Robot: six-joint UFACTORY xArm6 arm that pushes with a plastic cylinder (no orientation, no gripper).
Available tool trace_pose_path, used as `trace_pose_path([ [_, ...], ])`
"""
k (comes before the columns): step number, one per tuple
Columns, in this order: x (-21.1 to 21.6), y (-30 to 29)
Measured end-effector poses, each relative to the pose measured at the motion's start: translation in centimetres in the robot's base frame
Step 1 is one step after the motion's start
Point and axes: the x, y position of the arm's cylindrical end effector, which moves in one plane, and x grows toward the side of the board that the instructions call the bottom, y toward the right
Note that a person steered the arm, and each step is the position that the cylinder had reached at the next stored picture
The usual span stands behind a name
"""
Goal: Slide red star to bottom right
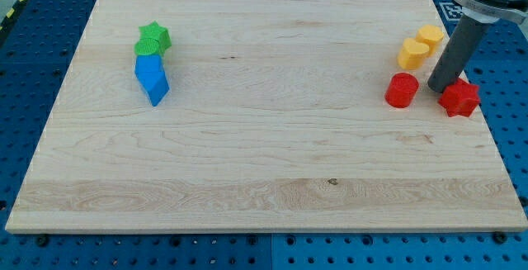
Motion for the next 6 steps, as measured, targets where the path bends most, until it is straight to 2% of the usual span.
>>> trace_pose_path([
  [2, -1.8, 2.1],
  [3, -0.8, 5.3],
  [5, 4.5, 4.7],
  [6, 3.8, 4.7],
])
